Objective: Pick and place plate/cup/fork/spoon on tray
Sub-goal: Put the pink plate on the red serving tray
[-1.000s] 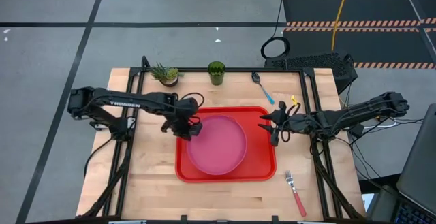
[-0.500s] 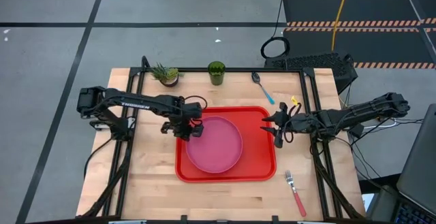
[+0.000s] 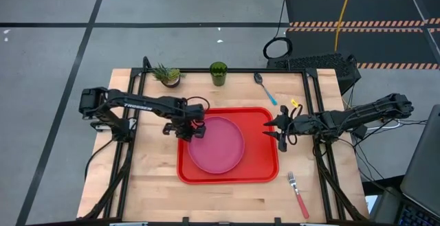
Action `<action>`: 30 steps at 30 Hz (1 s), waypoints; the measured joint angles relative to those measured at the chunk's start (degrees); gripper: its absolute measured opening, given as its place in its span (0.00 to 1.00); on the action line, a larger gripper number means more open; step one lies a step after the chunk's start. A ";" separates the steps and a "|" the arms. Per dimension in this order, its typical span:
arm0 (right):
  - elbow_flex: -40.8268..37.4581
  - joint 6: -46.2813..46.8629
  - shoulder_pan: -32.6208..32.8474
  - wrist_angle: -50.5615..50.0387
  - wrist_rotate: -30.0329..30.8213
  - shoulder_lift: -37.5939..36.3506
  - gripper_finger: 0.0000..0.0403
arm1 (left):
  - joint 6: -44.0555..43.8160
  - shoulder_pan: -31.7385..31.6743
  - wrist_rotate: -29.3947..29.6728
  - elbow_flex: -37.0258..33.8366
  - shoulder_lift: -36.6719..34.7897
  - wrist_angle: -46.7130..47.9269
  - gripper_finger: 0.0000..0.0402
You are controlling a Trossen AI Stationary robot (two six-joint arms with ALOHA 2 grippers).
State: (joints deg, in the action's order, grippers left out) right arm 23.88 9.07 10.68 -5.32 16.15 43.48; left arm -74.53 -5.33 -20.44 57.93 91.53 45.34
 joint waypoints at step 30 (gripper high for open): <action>0.00 -0.38 -0.02 -1.78 0.14 0.02 0.37 | 6.28 0.19 -4.50 1.37 1.05 -2.82 0.19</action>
State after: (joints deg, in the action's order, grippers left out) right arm 23.88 8.69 10.66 -7.10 16.30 43.51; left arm -68.25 -5.14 -24.94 59.31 92.58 42.52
